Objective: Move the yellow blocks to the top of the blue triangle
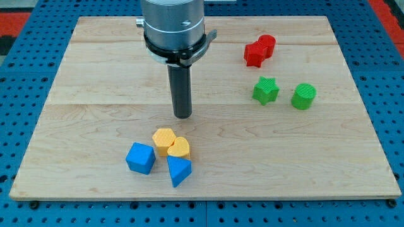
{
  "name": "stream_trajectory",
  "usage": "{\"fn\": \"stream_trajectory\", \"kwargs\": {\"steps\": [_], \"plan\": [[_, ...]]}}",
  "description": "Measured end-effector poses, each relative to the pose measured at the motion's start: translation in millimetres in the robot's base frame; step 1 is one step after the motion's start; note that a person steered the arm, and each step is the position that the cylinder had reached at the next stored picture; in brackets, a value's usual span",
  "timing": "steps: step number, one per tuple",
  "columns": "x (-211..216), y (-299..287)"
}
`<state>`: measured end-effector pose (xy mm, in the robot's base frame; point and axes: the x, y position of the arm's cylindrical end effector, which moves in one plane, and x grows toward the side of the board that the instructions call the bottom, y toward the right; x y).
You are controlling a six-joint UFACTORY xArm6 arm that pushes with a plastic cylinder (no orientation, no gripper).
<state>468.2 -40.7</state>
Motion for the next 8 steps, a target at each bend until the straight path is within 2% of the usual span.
{"fn": "stream_trajectory", "kwargs": {"steps": [3,4,8], "plan": [[0.8,-11.7],[18.7,-7.8],[17.8,-17.1]]}}
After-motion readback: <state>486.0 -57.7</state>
